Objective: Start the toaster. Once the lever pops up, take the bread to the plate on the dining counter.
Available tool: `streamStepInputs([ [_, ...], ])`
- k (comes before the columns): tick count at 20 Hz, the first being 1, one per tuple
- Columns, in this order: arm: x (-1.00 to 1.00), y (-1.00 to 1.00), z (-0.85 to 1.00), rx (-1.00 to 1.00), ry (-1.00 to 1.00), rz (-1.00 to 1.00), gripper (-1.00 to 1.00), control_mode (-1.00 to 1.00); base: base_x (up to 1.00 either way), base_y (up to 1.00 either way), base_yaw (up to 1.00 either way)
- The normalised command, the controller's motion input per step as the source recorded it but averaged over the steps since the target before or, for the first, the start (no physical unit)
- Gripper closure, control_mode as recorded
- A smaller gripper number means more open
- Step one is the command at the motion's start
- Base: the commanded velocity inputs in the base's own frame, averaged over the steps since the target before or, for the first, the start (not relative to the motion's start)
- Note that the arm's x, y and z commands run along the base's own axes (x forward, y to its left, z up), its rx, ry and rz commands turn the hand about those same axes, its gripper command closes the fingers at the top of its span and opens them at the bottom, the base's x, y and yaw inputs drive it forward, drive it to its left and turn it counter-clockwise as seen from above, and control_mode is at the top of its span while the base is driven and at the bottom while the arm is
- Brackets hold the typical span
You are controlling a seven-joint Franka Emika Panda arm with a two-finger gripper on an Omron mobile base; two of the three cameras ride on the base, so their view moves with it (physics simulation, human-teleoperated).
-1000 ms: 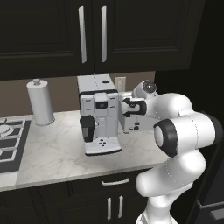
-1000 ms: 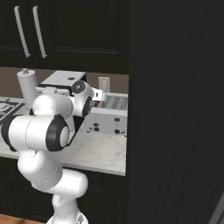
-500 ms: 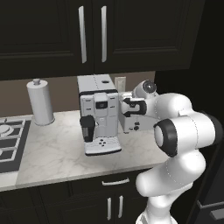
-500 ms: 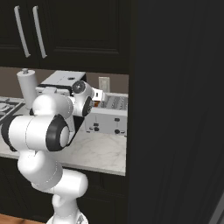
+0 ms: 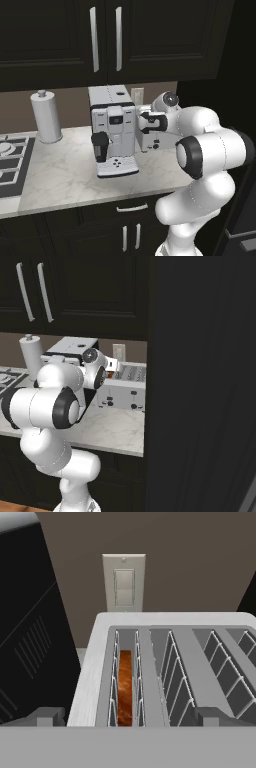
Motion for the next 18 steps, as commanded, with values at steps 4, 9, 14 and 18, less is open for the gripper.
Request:
streamStepInputs([
  [4, 0.0, 0.0, 0.0, 0.0, 0.0, 0.0, -1.0, -1.0, 0.0, 0.0, 0.0],
  [9, 0.0, 0.0, 0.0, 0.0, 0.0, 0.0, -1.0, -1.0, 0.0, 0.0, 0.0],
  [14, 0.0, 0.0, 0.0, 0.0, 0.0, 0.0, -1.0, -1.0, 0.0, 0.0, 0.0],
  [18, 0.0, 0.0, 0.0, 0.0, 0.0, 0.0, -1.0, -1.0, 0.0, 0.0, 0.0],
])
